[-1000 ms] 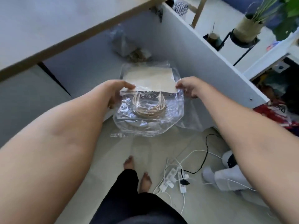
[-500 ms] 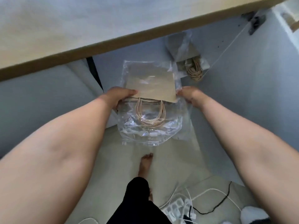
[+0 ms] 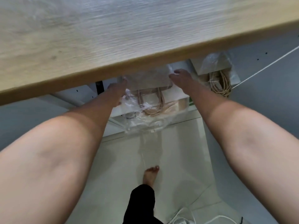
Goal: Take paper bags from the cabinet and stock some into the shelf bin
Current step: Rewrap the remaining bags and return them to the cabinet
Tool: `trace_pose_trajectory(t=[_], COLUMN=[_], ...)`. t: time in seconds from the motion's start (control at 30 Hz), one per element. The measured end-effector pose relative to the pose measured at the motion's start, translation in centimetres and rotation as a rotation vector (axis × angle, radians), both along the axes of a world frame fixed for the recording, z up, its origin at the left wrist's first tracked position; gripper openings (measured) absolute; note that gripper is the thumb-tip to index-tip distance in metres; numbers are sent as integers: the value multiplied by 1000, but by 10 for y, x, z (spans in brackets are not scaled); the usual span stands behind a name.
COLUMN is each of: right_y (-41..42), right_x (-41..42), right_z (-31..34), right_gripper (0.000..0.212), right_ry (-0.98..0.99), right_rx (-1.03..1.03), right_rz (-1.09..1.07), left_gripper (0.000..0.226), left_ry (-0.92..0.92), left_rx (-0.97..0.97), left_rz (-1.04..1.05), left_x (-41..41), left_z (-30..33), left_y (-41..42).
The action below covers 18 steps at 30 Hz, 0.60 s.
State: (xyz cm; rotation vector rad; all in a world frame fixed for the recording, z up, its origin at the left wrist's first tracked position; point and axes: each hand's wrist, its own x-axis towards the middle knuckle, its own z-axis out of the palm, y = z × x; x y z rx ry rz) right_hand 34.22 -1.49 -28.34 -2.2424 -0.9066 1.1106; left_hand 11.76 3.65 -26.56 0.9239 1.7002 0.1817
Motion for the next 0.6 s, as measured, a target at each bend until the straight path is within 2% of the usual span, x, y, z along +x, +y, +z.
trace_pose_trajectory(t=[0.07, 0.17, 0.33, 0.47, 0.53, 0.6], right_y=[2, -10, -67, -123, -152, -180], right_x=[-6, -13, -9, 4, 10, 20], right_z=[1, 9, 42, 89, 117, 143], right_gripper=[54, 65, 70, 69, 71, 73], right_ry=[34, -9, -190, -387, -540, -749], right_rx=[-24, -49, -91, -61, -75, -54], right_rz=[3, 27, 143, 202, 240, 277], left_gripper=[69, 68, 58, 50, 47, 39], left_ry=[14, 91, 271, 450, 451, 327], left_rx=[6, 68, 246, 620, 780, 952], left_rz=[-16, -71, -470, -799, -805, -679], left_x=[2, 2, 4, -1, 2, 9], left_z=[-2, 5, 35, 74, 103, 137], left_y=[2, -10, -57, -105, -127, -145])
